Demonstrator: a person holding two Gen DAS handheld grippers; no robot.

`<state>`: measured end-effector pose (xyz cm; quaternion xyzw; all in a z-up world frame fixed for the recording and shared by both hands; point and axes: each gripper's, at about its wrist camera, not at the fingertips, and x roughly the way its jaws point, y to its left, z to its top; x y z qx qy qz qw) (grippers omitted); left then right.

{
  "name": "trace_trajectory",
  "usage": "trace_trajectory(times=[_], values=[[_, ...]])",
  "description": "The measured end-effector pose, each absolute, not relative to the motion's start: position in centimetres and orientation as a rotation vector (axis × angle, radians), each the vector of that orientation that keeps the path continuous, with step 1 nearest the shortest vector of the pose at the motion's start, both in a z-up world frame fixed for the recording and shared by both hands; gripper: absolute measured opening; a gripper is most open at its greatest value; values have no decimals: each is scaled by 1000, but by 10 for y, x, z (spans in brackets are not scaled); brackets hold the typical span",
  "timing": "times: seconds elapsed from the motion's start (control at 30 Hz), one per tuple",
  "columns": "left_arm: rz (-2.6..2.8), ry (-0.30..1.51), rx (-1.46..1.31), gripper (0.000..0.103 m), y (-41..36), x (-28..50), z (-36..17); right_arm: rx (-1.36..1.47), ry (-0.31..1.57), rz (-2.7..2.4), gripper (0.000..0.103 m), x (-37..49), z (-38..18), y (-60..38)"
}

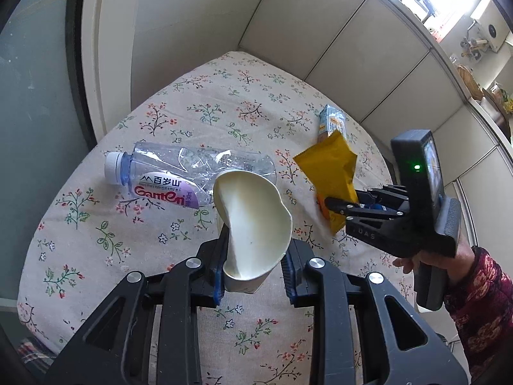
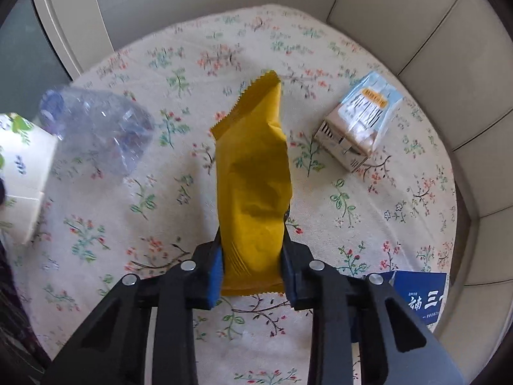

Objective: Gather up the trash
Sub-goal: 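Grasp the yellow snack packet with the right gripper while the left gripper holds the paper cup, then carry the yellow packet over the white bin and open the right gripper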

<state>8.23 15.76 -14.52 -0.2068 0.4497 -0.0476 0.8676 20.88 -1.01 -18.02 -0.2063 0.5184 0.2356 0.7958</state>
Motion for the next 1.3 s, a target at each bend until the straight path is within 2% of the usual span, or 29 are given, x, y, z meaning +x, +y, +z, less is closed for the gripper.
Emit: trace_trajectory(times=[0.67, 1.1, 1.3], values=[[-109, 854, -404, 27, 138, 77, -111, -164, 796, 379, 29, 178, -78, -70], [-183, 828, -328, 27, 80, 81, -85, -36, 684, -1, 29, 153, -76, -186], [-234, 837, -269, 27, 42, 85, -80, 68, 692, -254, 29, 139, -91, -257]])
